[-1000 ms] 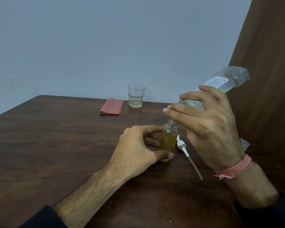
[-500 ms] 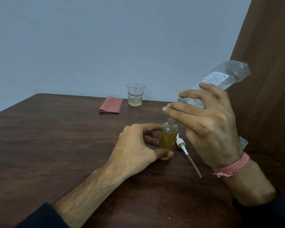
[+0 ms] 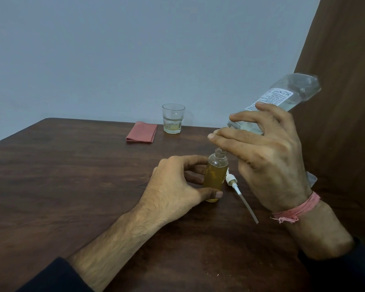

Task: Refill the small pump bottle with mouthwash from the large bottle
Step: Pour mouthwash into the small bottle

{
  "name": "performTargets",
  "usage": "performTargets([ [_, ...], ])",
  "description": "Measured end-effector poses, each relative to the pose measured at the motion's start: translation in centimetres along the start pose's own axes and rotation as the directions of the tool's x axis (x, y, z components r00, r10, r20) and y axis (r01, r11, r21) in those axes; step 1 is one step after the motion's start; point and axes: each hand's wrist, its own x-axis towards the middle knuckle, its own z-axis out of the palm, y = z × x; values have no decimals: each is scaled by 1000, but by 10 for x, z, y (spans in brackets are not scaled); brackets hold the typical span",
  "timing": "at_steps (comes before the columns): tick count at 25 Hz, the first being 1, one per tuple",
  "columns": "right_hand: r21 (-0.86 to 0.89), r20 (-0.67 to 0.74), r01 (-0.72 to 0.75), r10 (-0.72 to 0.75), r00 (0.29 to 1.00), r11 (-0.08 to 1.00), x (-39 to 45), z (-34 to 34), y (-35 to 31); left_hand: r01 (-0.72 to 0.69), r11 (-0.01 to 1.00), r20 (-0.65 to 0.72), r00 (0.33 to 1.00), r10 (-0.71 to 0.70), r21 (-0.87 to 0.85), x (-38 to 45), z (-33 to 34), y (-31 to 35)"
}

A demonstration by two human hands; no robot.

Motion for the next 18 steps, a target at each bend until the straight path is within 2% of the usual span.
performTargets([
  [10, 27, 1, -58, 58, 998, 998, -2, 3, 1, -10, 1000, -12, 1000, 10, 28, -1, 1, 2],
  [14, 113, 4, -191, 192, 981, 975, -7, 10, 3, -28, 999, -24, 999, 29, 36, 0, 3, 0],
  [18, 248, 40, -385, 388, 921, 889, -11, 14, 7, -42, 999, -46, 998, 42, 3, 1, 3, -4],
])
